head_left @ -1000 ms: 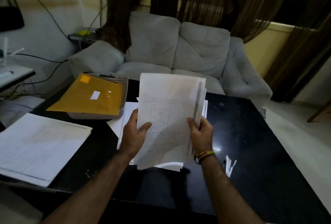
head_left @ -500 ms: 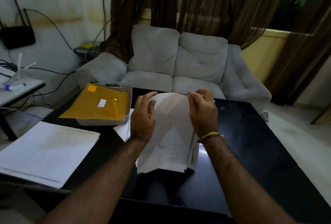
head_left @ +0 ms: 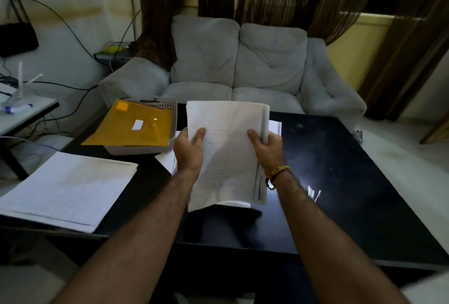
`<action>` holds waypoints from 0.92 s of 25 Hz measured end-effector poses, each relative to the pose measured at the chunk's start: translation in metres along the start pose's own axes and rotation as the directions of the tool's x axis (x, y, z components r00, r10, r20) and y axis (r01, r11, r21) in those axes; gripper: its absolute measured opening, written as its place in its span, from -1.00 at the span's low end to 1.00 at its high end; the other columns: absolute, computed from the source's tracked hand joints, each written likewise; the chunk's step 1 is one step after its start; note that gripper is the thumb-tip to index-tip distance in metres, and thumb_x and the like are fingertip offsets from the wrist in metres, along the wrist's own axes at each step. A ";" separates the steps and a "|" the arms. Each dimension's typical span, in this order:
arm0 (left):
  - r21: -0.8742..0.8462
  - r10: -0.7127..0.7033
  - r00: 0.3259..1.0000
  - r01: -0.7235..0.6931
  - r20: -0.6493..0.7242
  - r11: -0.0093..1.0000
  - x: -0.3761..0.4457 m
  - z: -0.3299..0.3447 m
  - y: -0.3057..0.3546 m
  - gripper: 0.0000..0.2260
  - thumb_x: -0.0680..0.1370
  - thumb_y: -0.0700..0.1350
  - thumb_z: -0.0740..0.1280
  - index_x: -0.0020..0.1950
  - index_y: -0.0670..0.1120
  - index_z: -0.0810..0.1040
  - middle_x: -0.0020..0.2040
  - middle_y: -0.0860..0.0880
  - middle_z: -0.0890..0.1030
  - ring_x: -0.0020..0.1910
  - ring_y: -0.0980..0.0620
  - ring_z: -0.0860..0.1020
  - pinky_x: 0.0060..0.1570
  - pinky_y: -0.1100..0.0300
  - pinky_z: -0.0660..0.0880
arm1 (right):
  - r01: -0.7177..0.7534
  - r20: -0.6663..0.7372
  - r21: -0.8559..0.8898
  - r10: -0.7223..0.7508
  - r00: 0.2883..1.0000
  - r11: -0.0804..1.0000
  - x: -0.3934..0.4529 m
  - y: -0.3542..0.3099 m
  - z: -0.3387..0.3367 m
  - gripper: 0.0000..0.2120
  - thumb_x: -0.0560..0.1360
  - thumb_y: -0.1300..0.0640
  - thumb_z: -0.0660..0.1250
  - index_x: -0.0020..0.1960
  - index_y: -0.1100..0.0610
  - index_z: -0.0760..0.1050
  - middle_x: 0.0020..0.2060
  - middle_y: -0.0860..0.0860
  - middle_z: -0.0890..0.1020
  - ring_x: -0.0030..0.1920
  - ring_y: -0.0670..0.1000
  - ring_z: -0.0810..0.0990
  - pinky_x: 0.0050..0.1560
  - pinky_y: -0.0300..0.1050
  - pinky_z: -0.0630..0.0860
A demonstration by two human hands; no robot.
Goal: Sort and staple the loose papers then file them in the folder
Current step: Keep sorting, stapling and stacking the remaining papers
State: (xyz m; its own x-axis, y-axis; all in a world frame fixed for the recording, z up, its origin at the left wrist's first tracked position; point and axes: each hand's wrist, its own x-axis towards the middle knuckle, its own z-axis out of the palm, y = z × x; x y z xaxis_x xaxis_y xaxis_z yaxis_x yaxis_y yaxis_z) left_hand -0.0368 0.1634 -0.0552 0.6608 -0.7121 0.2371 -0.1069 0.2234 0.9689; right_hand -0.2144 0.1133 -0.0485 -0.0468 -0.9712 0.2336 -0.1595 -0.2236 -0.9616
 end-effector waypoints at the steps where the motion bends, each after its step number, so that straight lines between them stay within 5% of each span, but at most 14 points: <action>1: -0.025 -0.021 1.000 0.021 -0.012 0.999 0.004 -0.001 0.005 -0.77 0.53 -0.05 0.40 0.15 -0.08 0.57 0.01 0.05 0.64 -0.01 0.11 0.62 -0.09 0.28 0.57 | 0.016 -0.015 0.007 -0.016 1.000 1.000 0.005 -0.003 -0.001 -0.57 0.41 -0.15 0.43 -0.22 0.26 0.56 -0.34 0.05 0.62 -0.30 0.03 0.60 -0.26 0.23 0.59; 4: -0.048 -0.056 0.998 0.056 -0.004 0.997 0.013 -0.002 0.008 -0.77 0.51 -0.03 0.42 0.11 -0.10 0.58 -0.03 0.06 0.64 -0.10 0.17 0.62 -0.25 0.37 0.55 | 0.085 -0.054 0.071 -0.081 0.995 0.994 0.017 -0.009 -0.001 -0.53 0.49 -0.10 0.39 -0.20 0.35 0.47 -0.35 0.21 0.55 -0.34 0.14 0.54 -0.34 0.10 0.56; 6: 0.000 -0.109 0.994 0.109 0.003 0.994 0.007 -0.004 -0.012 -0.78 0.52 -0.03 0.41 0.09 -0.09 0.56 0.00 0.02 0.64 -0.05 0.10 0.63 -0.21 0.32 0.56 | 0.055 -0.063 -0.003 -0.056 0.996 0.998 0.007 0.008 0.008 -0.56 0.50 -0.06 0.38 -0.23 0.34 0.42 -0.40 0.17 0.48 -0.37 0.05 0.44 -0.38 0.04 0.46; 9: 0.103 -0.213 0.977 0.211 0.008 0.972 0.001 -0.006 -0.042 -0.73 0.52 -0.01 0.41 0.11 -0.15 0.55 0.04 -0.04 0.64 -0.01 -0.01 0.61 -0.10 0.18 0.58 | -0.062 -0.022 -0.122 0.060 0.998 0.991 -0.011 0.046 0.013 -0.73 0.51 0.09 0.39 -0.24 0.25 0.47 -0.36 0.02 0.51 -0.33 -0.04 0.45 -0.33 -0.02 0.45; 12: 0.134 -0.330 0.942 0.321 0.056 0.938 0.015 -0.010 -0.054 -0.73 0.49 -0.03 0.44 0.08 -0.18 0.58 0.00 -0.06 0.65 -0.05 -0.03 0.61 -0.10 0.13 0.57 | -0.199 -0.084 -0.053 0.194 0.977 0.979 0.000 0.057 -0.002 -0.88 0.42 0.14 0.49 -0.20 0.12 0.56 -0.30 -0.05 0.62 -0.29 -0.08 0.58 -0.26 -0.21 0.53; 17: 0.234 -0.456 0.890 0.440 0.017 0.867 0.004 -0.017 -0.101 -0.78 0.46 -0.07 0.47 -0.05 -0.20 0.60 -0.03 -0.10 0.66 -0.09 -0.08 0.61 -0.11 0.16 0.54 | -0.389 -0.122 -0.122 0.375 0.919 0.913 -0.004 0.088 -0.002 -0.83 0.29 0.17 0.59 -0.19 0.06 0.62 -0.33 -0.02 0.66 -0.33 -0.08 0.60 -0.17 -0.17 0.59; 20: 0.363 -0.449 0.892 0.399 0.059 0.842 -0.012 -0.031 -0.129 -0.82 0.47 -0.10 0.45 -0.03 -0.18 0.62 -0.03 -0.10 0.67 -0.04 -0.10 0.63 -0.04 0.10 0.57 | -0.454 -0.139 -0.194 0.433 0.890 0.870 -0.019 0.117 -0.001 -0.84 0.32 0.15 0.57 -0.16 0.08 0.63 -0.25 0.00 0.67 -0.28 -0.09 0.60 -0.07 -0.18 0.59; 23: 0.502 -0.268 0.954 0.166 0.138 0.849 -0.022 -0.040 -0.143 -0.81 0.53 -0.09 0.37 0.04 -0.19 0.59 -0.02 -0.07 0.65 -0.06 -0.02 0.59 -0.04 0.15 0.52 | -0.490 -0.175 -0.234 0.460 0.871 0.840 -0.020 0.130 0.000 -0.87 0.35 0.13 0.53 -0.14 0.12 0.64 -0.21 -0.01 0.67 -0.15 -0.04 0.64 0.02 -0.20 0.57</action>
State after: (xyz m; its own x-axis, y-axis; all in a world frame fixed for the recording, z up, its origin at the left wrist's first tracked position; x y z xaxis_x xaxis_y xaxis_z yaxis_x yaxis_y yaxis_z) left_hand -0.0069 0.1737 -0.2021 0.5566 -0.8305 -0.0235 -0.3539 -0.2625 0.8977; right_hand -0.2344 0.1041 -0.1784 -0.2867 -0.9340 -0.2133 -0.3413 0.3076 -0.8882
